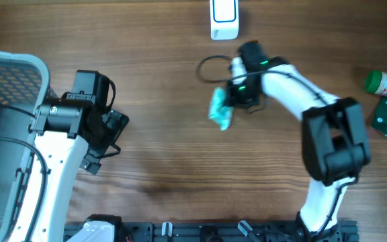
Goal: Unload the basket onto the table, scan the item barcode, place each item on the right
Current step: 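Lift the wipes pack and carry it toward the scanner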
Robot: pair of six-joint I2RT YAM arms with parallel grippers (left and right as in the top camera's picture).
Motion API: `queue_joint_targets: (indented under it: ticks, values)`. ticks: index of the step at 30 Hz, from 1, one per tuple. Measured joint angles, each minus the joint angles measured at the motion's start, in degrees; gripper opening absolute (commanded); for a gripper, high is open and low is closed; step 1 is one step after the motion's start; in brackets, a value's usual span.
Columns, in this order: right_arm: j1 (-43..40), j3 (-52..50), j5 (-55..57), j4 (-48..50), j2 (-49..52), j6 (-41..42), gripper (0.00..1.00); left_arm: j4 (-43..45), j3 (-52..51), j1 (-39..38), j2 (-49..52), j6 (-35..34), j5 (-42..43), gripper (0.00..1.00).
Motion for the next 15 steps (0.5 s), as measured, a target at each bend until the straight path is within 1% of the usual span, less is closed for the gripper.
queue_joint_targets:
  ticks: [2, 3, 4, 8, 12, 15]
  values:
    - [-3.5, 0.2, 2.2, -2.6, -1.0, -2.6, 0.43, 0.0, 0.0, 0.0, 0.0, 0.0, 0.0, 1.00]
    - [-4.6, 0.4, 3.2, -3.7, -1.9, -3.6, 0.47, 0.0, 0.0, 0.0, 0.0, 0.0, 0.0, 1.00]
    - [-5.0, 0.9, 3.7, -4.4, -2.8, -4.2, 0.48, 0.0, 0.0, 0.0, 0.0, 0.0, 0.0, 1.00]
    - [-4.1, 3.2, 4.5, -4.6, -8.1, -5.0, 0.48, 0.0, 0.0, 0.0, 0.0, 0.0, 0.0, 1.00]
    - [0.9, 3.8, 8.8, -4.6, -9.3, -0.5, 0.49, 0.0, 0.0, 0.0, 0.0, 0.0, 0.0, 1.00]
    - [7.3, 3.8, 17.7, -4.8, -7.3, 7.5, 0.52, 0.0, 0.0, 0.0, 0.0, 0.0, 0.0, 1.00]
